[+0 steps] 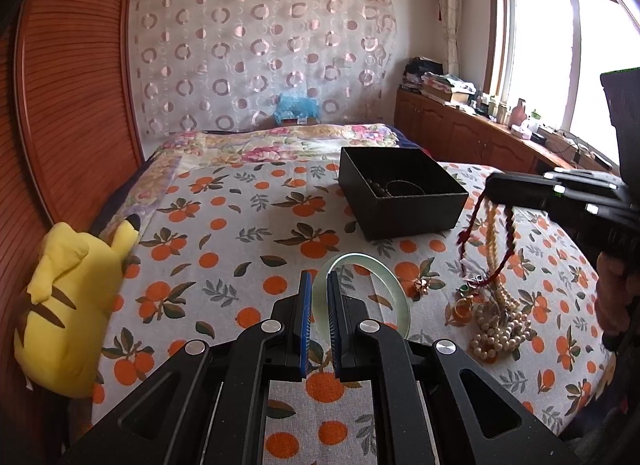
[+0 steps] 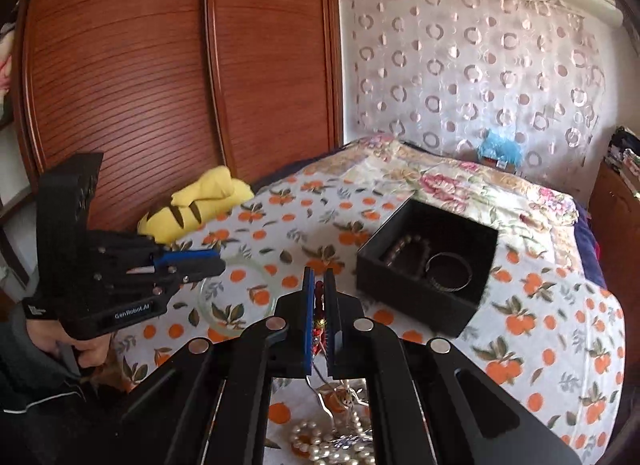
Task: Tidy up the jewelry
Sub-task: 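Lift the red string bracelet with the right tool while the left holds the jade bangle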
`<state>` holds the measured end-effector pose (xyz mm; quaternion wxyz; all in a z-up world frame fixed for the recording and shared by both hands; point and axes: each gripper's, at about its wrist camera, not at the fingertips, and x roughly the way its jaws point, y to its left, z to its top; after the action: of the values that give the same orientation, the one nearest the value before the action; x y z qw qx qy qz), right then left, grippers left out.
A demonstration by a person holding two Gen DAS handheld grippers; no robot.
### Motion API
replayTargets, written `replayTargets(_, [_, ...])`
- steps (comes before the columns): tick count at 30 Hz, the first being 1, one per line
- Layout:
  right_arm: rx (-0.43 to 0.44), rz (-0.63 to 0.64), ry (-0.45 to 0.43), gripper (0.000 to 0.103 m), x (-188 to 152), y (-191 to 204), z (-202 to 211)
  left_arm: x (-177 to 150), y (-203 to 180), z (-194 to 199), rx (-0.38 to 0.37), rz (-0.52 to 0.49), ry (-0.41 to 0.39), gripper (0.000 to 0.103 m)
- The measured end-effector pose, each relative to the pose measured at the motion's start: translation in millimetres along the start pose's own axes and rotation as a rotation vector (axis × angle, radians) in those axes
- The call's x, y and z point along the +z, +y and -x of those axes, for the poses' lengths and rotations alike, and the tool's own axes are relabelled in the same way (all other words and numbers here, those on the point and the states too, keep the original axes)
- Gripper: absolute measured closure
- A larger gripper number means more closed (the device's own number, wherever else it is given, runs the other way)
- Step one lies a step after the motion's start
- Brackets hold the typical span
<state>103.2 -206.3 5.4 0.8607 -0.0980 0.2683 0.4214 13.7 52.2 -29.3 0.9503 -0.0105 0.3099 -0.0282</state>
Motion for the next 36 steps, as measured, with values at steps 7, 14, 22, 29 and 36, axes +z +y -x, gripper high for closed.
replayTargets(7, [-0.024, -0.022, -0.029, 0.098, 14, -16, 12, 12, -4, -1, -0.001, -0.013, -0.021, 0.096])
replayTargets(14, [-0.043, -0.019, -0.047, 0.098, 26, -24, 18, 24, -10, -2, -0.005, -0.027, -0.041, 0.096])
replayTargets(22, [-0.099, -0.072, 0.057, 0.098, -1, -53, 3, 25, -13, -1, -0.009, -0.029, -0.046, 0.096])
replayTargets(29, [-0.208, -0.146, 0.194, 0.097, -58, -98, -14, 22, -15, -6, -0.012, -0.030, -0.034, 0.096])
replayTargets(36, [-0.263, -0.192, 0.240, 0.097, -87, -124, -15, 20, -20, -8, -0.015, -0.039, -0.026, 0.096])
